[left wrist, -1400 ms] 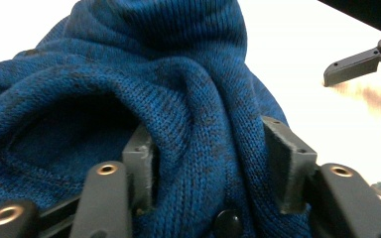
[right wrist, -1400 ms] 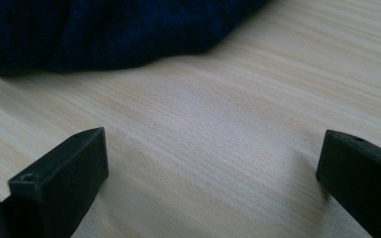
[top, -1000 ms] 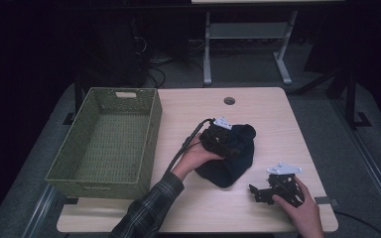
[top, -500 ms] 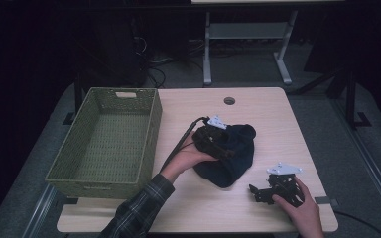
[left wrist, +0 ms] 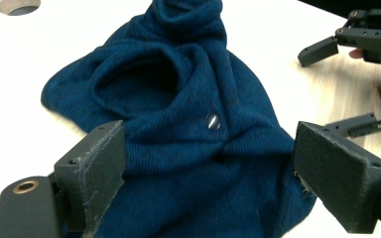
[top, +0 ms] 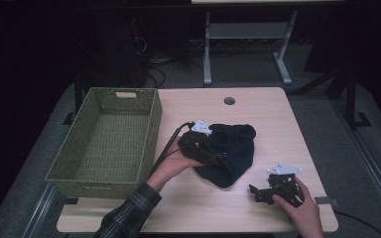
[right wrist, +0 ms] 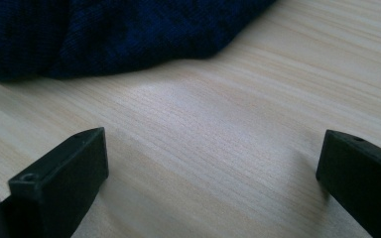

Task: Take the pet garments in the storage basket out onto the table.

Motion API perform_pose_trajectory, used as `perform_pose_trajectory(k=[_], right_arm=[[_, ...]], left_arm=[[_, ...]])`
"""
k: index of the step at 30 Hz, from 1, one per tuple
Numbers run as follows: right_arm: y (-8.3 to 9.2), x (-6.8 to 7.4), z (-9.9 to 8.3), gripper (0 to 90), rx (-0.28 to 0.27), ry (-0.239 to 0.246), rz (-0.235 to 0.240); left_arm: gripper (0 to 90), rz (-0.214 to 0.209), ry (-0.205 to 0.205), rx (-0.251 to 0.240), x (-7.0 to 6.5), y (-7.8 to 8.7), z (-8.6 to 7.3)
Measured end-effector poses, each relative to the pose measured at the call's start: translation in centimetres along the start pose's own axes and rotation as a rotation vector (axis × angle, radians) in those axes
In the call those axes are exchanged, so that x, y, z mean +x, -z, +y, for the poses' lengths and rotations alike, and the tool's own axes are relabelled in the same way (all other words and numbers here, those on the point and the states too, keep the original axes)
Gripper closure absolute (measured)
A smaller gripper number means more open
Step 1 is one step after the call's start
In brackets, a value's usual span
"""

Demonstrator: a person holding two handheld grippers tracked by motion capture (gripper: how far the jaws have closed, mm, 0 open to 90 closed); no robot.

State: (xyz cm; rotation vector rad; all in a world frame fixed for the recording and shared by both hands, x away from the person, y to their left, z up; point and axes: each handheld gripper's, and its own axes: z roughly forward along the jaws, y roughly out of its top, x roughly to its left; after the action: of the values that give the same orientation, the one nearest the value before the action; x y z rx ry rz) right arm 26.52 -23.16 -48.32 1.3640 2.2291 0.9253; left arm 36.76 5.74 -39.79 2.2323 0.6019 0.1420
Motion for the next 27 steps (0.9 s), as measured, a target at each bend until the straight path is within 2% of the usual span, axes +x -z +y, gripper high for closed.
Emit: perform_pose_trajectory(k=[5,17,27], right_arm=[[0.0,0.0,0.0,0.0,0.000,0.000,0.000],[0.0,0.0,0.0,0.0,0.000,0.000,0.000],[0.0,0.0,0.0,0.0,-0.001,0.002,0.000]], left_arm=[[13.5,0.019,0.001,-0.002,-0.2,0.7,-1.2],[13.1,0.050,0.046,-0.033,-1.1,1.5,-3.9],[13.1,0.076,0.040,-0.012,-1.9,2.0,-6.3]])
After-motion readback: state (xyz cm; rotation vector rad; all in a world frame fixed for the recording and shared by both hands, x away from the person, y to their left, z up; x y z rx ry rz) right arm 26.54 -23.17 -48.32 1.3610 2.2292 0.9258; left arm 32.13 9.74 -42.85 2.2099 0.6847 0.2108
